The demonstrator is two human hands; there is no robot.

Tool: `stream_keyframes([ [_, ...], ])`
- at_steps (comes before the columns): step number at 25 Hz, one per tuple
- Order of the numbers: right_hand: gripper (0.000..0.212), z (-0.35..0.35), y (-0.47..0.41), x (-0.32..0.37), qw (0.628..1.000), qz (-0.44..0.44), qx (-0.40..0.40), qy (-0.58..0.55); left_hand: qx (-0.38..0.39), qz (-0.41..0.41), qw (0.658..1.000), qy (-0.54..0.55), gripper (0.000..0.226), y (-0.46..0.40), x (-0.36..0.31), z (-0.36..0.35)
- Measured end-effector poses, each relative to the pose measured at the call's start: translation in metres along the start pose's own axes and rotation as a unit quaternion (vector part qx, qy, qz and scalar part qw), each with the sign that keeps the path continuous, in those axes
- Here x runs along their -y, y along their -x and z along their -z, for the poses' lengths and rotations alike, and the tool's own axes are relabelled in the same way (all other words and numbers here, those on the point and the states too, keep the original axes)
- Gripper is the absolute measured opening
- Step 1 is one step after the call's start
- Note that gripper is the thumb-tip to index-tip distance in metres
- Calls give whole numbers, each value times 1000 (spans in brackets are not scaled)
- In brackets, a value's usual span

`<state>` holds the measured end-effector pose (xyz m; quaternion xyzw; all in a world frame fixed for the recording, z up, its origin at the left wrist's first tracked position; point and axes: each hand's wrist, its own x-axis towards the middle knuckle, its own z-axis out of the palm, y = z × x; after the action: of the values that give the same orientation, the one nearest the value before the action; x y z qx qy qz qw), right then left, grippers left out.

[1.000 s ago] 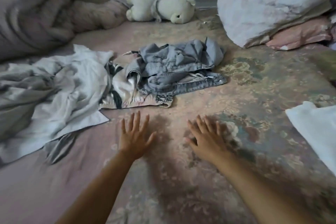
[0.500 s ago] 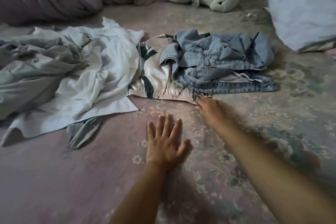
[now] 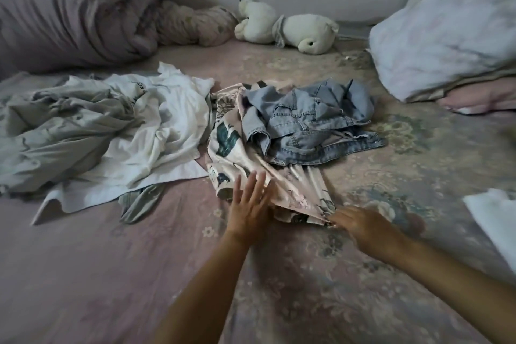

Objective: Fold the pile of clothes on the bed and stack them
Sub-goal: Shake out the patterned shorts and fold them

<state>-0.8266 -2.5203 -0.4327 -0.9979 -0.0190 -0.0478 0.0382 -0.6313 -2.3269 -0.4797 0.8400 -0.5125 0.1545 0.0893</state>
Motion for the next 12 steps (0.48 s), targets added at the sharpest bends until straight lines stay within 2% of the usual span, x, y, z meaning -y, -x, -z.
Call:
stream_keyframes([
  [2, 31, 25, 13, 1, 994, -67, 43, -74, 59, -10, 998, -3, 27, -1, 7, 17],
  [3, 22, 38, 18, 1, 988, -94, 72, -104, 87, -16, 995, 35, 22, 0, 11, 29],
  [6, 13, 88, 15, 0, 963, -162, 107, -187, 170, 14, 973, 157, 23, -4, 20, 75],
  [7, 13, 107, 7, 0, 954, -180, 86, -222, 172, 36, 964, 198, 21, -11, 21, 93],
  [10, 13, 150, -23, 1, 909, -236, -20, -343, 99, 72, 947, 298, 17, -48, 24, 147],
  [12, 17, 170, -41, -3, 893, -257, -87, -360, 84, 88, 938, 325, 21, -74, 26, 182],
])
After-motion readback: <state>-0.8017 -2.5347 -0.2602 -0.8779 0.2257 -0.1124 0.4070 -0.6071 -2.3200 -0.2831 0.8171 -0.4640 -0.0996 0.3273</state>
